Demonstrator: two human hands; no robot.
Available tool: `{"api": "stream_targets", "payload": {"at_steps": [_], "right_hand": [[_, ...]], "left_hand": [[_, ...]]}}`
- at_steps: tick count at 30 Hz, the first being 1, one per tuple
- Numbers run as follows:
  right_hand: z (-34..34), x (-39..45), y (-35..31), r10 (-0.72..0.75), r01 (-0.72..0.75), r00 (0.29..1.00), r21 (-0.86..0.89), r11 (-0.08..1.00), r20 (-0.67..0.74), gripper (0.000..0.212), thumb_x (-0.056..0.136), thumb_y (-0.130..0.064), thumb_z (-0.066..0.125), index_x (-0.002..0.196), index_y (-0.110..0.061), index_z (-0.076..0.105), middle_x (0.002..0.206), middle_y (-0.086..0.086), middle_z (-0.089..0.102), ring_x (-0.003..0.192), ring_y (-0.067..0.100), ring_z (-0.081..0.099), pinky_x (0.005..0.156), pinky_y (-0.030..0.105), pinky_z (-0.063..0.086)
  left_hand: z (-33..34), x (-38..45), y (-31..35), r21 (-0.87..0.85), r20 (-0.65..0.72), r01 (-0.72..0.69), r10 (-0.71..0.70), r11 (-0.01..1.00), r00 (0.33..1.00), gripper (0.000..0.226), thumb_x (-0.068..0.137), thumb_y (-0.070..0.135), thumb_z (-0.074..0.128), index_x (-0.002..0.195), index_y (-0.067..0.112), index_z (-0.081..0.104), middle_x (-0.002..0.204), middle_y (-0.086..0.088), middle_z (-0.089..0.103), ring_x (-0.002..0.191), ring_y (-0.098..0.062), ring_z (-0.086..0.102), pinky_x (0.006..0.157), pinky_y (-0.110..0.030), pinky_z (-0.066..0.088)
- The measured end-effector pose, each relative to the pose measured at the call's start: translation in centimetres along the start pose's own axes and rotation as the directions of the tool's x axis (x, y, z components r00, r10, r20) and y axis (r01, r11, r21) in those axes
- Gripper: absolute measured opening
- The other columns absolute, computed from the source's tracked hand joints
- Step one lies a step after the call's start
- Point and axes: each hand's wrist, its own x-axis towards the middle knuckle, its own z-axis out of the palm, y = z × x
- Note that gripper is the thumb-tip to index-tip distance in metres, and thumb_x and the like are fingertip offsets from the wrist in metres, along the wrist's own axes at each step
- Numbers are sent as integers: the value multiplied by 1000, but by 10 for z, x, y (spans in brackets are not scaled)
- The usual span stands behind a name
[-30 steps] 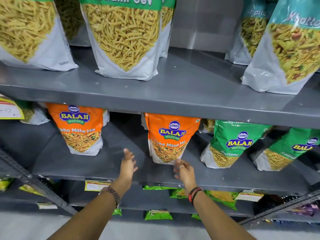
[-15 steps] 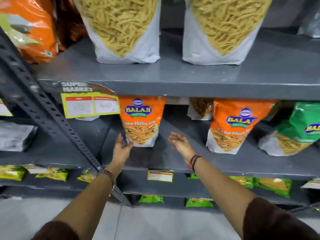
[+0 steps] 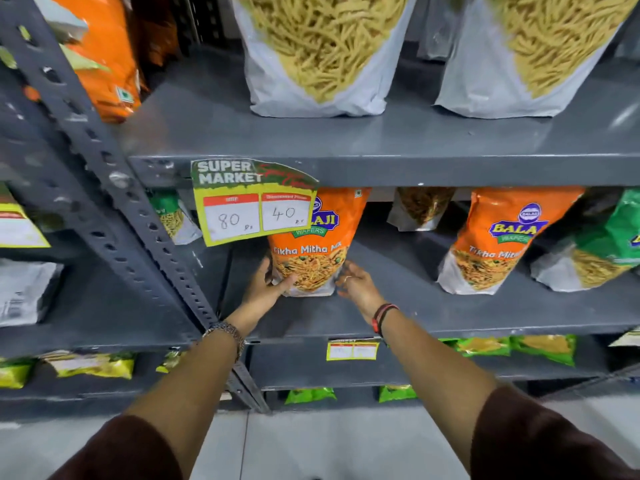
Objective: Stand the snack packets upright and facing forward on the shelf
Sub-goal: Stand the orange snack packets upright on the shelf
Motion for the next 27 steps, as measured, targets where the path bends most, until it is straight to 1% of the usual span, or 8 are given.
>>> {"api": "stream_targets", "payload": {"at_steps": [3, 6, 10, 14, 17, 18, 23, 27], "right_hand": [[-1, -7, 3, -21, 21, 1000, -3, 1000, 19, 36, 90, 4, 40, 103, -25, 57, 94, -9, 60, 89, 13, 56, 63, 19, 47], [-1, -13, 4, -29, 29, 1000, -1, 1000, 1, 46, 88, 7, 35, 125, -14, 53, 112, 0, 57, 100, 20, 53, 76, 28, 48], [-1, -19, 6, -75, 76, 997, -31, 997, 26, 46, 89, 3, 34, 131, -13, 47, 127, 8, 57, 107, 28, 56, 82, 37, 51], [-12, -18, 15, -68, 69, 996, 17, 997, -49, 50, 92, 2, 39, 140, -9, 37, 144, 10, 45, 126, 31, 49, 98, 41, 46], [-41, -20, 32, -73, 88, 980, 74, 993, -185, 40, 91, 4, 39, 129, -5, 48, 136, 14, 53, 121, 32, 53, 97, 45, 46], [-56, -22, 39, -90, 109, 968, 68, 992, -233, 37, 91, 4, 39, 124, -4, 53, 132, 15, 57, 119, 33, 55, 96, 45, 46], [-144, -30, 76, -182, 195, 871, -19, 981, -457, 26, 88, 9, 43, 106, 4, 60, 111, 24, 66, 104, 34, 61, 99, 50, 44], [-221, -30, 78, -218, 223, 823, -54, 973, -525, 19, 88, 1, 48, 101, -6, 59, 99, 9, 61, 95, 20, 53, 90, 43, 44]], "left_hand": [[0, -10, -3, -17, 14, -6, 6, 1000, 1000, 72, 79, 31, 69, 141, 31, 33, 142, 2, 49, 128, -16, 45, 96, -30, 36], [1, -15, -1, -4, 9, -7, 7, 1000, 1000, 70, 79, 31, 69, 140, 30, 35, 134, 5, 52, 118, -8, 46, 93, -28, 36], [-2, -16, -3, 9, 9, 23, -23, 1000, 1000, 72, 78, 33, 70, 140, 24, 34, 142, -2, 50, 131, -20, 45, 105, -37, 39], [19, -34, -10, 35, -223, 106, -96, 994, 970, 83, 79, 26, 71, 146, 8, 25, 144, -11, 47, 131, -26, 46, 103, -35, 39], [45, -48, -16, -30, -380, 59, -66, 998, 922, 44, 85, 16, 63, 115, -13, 48, 104, -30, 60, 107, -42, 59, 77, -40, 47], [56, -53, -17, -64, -403, 50, -71, 997, 912, 39, 88, 15, 59, 109, -15, 47, 92, -25, 56, 103, -46, 58, 74, -44, 46], [129, -64, -11, -176, -344, 61, -120, 982, 931, 18, 91, 8, 50, 106, 2, 44, 85, -2, 48, 84, -22, 51, 81, -32, 38], [197, -54, 3, -183, -294, 103, -155, 978, 943, 19, 90, 4, 52, 106, 9, 44, 78, 6, 48, 84, -18, 51, 85, -28, 36]]}}
